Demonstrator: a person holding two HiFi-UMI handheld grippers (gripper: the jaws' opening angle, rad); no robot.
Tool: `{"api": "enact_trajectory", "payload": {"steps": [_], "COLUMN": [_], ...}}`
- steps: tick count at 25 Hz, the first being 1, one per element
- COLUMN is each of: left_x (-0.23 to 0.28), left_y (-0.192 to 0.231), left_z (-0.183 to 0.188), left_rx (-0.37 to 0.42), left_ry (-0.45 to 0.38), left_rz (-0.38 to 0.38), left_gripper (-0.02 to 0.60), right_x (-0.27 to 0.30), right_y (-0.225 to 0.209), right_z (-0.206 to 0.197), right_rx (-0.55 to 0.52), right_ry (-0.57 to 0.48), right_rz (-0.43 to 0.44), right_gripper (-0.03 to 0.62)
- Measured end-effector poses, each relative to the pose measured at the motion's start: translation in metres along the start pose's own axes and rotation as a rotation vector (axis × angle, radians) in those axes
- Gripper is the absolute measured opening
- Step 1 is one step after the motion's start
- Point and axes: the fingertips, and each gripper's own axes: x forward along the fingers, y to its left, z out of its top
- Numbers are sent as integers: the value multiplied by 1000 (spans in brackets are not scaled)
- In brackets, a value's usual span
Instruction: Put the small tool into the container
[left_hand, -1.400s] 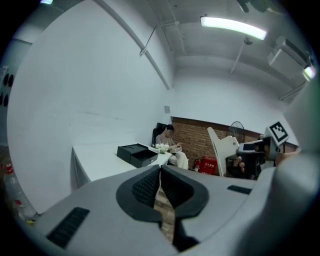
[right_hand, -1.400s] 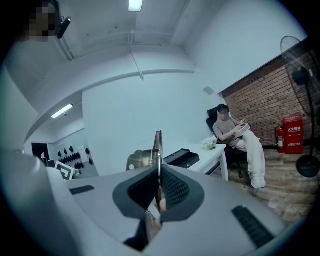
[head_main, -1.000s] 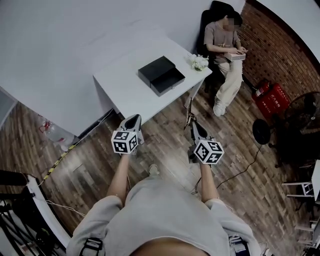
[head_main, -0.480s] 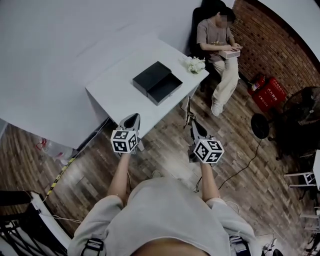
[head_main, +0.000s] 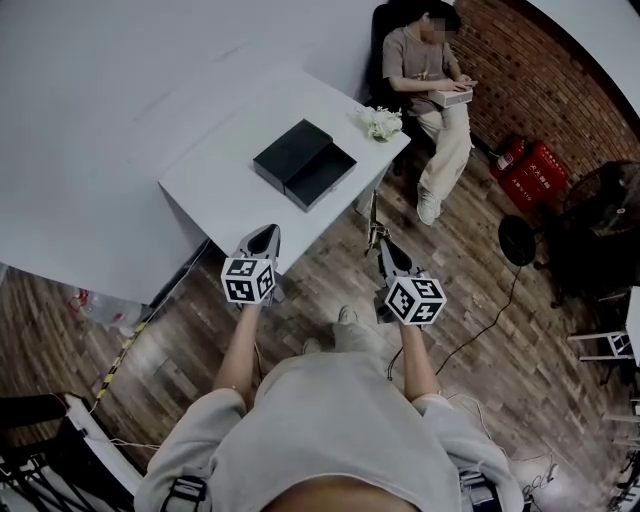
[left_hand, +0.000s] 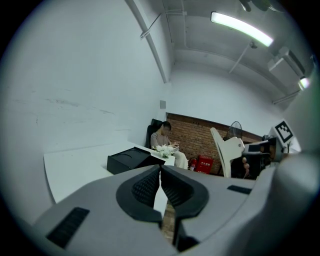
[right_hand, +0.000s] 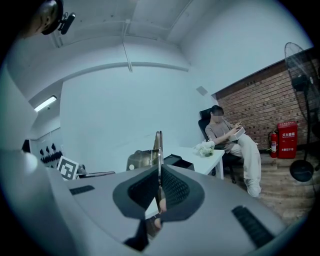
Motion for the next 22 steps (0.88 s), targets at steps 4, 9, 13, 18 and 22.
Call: {"api": "enact_trajectory", "payload": {"steps": [4, 9, 13, 18, 22], "left_x": [14, 39, 66, 109, 141], "left_y": [-2, 3, 13, 22, 36], "left_z": [3, 7, 15, 30, 37], "left_rx": [7, 23, 17, 20, 5], "left_ry": [5, 17, 21, 24, 31], "left_rz": [3, 22, 47, 80, 112], "left_gripper": [12, 12, 12, 12, 12], "right_x": [9, 34, 64, 105, 138], "right_y": [-12, -30, -48, -80, -104], "right_z": [4, 9, 19, 36, 50], "right_rx": [3, 13, 19, 19, 13], "right_ry": [-1, 1, 5, 18, 30], "right_rz": [6, 26, 51, 79, 101], "right_gripper": [3, 3, 3, 3, 3]}}
